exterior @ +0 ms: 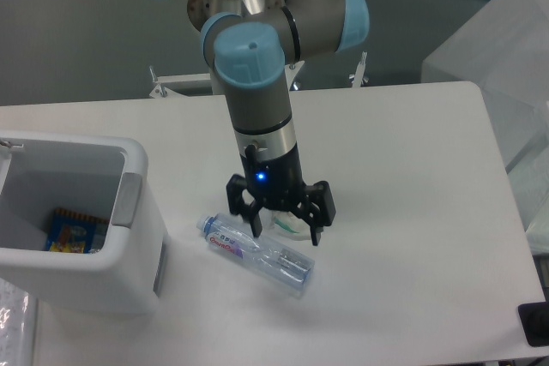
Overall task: Place the trash in the trash can
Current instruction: 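Raise the open gripper above the clear plastic bag, then lower the gripper onto the crumpled clear plastic bag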
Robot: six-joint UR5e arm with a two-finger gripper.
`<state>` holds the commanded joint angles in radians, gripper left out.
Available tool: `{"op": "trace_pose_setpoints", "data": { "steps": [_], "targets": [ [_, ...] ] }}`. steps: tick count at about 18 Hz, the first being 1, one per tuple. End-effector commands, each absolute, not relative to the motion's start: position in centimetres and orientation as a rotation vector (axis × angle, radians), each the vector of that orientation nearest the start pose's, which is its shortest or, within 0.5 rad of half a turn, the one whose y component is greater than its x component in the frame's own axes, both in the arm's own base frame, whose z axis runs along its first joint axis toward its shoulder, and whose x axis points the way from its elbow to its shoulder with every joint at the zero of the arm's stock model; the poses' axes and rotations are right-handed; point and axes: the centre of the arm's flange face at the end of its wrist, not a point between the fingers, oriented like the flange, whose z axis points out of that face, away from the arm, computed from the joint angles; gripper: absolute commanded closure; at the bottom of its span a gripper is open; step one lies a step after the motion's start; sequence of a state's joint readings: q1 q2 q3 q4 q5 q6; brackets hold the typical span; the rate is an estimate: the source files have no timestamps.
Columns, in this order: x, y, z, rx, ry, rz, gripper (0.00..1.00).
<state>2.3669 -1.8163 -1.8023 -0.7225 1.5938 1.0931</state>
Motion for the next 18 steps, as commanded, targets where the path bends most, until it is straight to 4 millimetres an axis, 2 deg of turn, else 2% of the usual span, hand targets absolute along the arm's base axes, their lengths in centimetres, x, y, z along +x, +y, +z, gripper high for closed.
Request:
{"op": "trace_pose_setpoints", "data": {
  "steps": [3, 6, 8, 12, 15, 18],
  "targets": [
    [-32.1, 48.6, 32.4, -2.913, 0.648, 0.486, 0.0],
    [-31.9, 46.9, 30.4, -2.921, 0.868, 0.434, 0.0],
    [-32.2, 45.9, 30.5, -2.922, 0.963, 0.406, 0.0],
    [-32.2, 45.1, 29.9, -2.957, 1.087, 0.347, 0.0],
    [-31.9, 44.4, 28.6, -2.986, 1.154, 0.314, 0.0],
    [-31.4, 44.0, 27.5, -2.994, 1.162, 0.286, 0.0]
  ]
}}
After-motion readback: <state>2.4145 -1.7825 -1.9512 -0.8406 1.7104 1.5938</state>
